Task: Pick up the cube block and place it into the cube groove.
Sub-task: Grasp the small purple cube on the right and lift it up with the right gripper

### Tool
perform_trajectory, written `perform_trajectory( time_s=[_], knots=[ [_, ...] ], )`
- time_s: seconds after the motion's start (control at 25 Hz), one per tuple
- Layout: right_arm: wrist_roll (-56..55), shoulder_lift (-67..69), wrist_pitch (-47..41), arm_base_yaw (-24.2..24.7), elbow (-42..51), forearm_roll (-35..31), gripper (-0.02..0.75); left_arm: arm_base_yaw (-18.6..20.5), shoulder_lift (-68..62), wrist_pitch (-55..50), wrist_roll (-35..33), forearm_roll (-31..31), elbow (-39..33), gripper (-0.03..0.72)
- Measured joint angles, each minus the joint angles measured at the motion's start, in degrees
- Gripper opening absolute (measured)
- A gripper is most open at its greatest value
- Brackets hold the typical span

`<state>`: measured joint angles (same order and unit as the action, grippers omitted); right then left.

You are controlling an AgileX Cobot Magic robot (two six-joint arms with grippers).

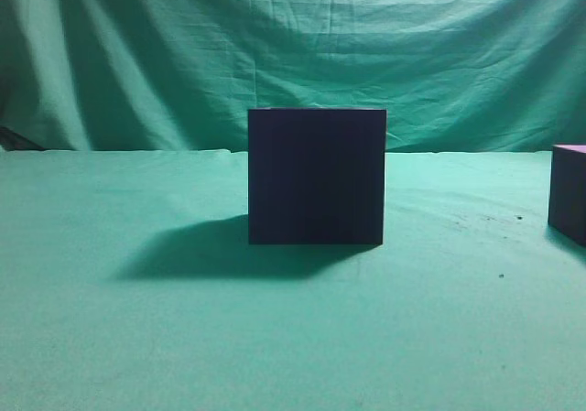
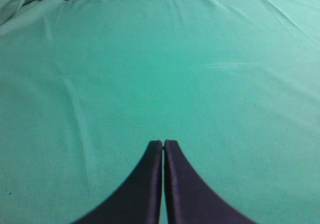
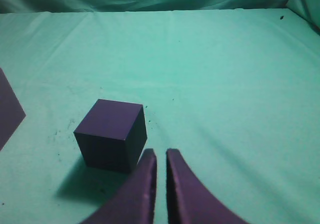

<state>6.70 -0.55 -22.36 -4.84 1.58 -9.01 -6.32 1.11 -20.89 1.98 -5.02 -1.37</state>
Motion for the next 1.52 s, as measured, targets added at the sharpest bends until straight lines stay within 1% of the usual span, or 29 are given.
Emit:
perform_trajectory(
  time_s=[0.6, 0.8, 0.88, 1.08, 1.24, 1.28, 1.36, 1.44, 1.52],
  knots=[
    [0.0, 0.0, 0.0, 0.0, 0.0, 0.0, 0.048, 0.0, 0.0, 0.0, 0.0, 0.0, 0.0, 0.0],
    [5.76, 0.0, 1.81, 0.0, 0.0, 1.67, 0.048, 0.0, 0.0, 0.0, 0.0, 0.0, 0.0, 0.0],
    [6.75, 0.0, 4.64, 0.0, 0.11, -0.53, 0.048, 0.0, 0.0, 0.0, 0.0, 0.0, 0.0, 0.0],
    [6.89, 0.0, 15.83, 0.0, 0.11, -12.33, 0.048, 0.0, 0.0, 0.0, 0.0, 0.0, 0.0, 0.0],
    [5.93, 0.0, 27.37, 0.0, 0.11, -16.97, 0.048, 0.0, 0.0, 0.0, 0.0, 0.0, 0.0, 0.0],
    [5.69, 0.0, 28.91, 0.0, 0.11, -18.23, 0.048, 0.0, 0.0, 0.0, 0.0, 0.0, 0.0, 0.0],
    [5.6, 0.0, 27.78, 0.0, -0.94, -19.99, 0.048, 0.0, 0.0, 0.0, 0.0, 0.0, 0.0, 0.0],
    [5.6, 1.24, 23.9, 0.0, -3.86, -20.53, 0.048, 0.0, 0.0, 0.0, 0.0, 0.0, 0.0, 0.0],
    [5.6, 5.96, 19.67, 0.0, -7.33, -20.68, 0.048, 0.0, 0.0, 0.0, 0.0, 0.0, 0.0, 0.0]
  ],
)
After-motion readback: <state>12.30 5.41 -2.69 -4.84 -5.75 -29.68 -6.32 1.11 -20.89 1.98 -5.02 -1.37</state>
